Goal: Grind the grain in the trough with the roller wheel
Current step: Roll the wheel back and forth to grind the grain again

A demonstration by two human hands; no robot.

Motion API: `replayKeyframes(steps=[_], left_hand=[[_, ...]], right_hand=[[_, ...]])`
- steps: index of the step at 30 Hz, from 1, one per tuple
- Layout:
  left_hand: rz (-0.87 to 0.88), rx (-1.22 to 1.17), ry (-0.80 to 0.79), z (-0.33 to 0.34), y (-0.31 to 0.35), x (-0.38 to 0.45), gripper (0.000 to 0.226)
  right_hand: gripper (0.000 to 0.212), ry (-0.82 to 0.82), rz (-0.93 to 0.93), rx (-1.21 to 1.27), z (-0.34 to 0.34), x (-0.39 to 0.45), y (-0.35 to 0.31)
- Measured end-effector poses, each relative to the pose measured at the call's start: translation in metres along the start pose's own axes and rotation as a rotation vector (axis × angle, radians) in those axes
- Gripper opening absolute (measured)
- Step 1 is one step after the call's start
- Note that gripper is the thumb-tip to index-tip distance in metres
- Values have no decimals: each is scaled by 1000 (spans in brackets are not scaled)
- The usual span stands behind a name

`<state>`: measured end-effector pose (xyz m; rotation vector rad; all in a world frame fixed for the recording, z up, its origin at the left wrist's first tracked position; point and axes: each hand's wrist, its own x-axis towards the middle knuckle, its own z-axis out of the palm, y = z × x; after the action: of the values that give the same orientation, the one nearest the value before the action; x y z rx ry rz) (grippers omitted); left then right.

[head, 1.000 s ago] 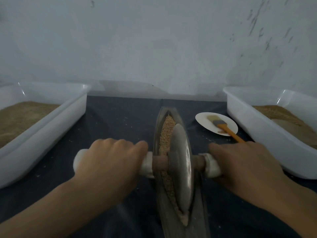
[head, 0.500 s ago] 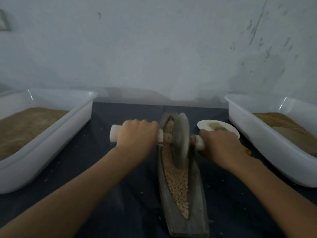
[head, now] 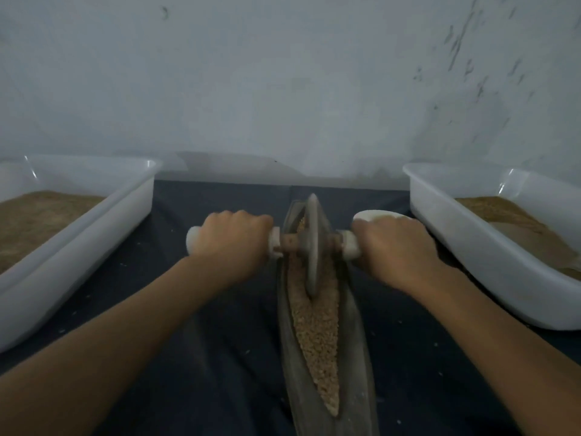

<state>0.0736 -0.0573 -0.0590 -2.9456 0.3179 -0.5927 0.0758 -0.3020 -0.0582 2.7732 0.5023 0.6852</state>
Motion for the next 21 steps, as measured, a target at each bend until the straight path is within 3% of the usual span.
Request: replayKeyframes(steps=[5, 8, 10, 12, 15, 18, 21], left_hand=[[-24, 30, 49, 10, -3, 32, 21], [12, 45, 47, -6, 6, 2, 26], [63, 73, 26, -18, 9, -31, 32], [196, 91, 98, -36, 12, -66, 45], [309, 43, 250, -47, 9, -92, 56], [219, 79, 101, -39, 11, -73, 48], [99, 112, 72, -15, 8, -28, 31]], right_hand=[[36, -15, 68, -1, 10, 40, 3], [31, -3, 23, 20, 2, 3, -2], [42, 60, -38, 27, -13, -34, -8], [56, 18, -70, 92, -32, -65, -10], [51, -113, -100, 101, -44, -88, -9], [53, -40, -114, 84, -41, -73, -9], [40, -61, -49, 78, -15, -37, -4]])
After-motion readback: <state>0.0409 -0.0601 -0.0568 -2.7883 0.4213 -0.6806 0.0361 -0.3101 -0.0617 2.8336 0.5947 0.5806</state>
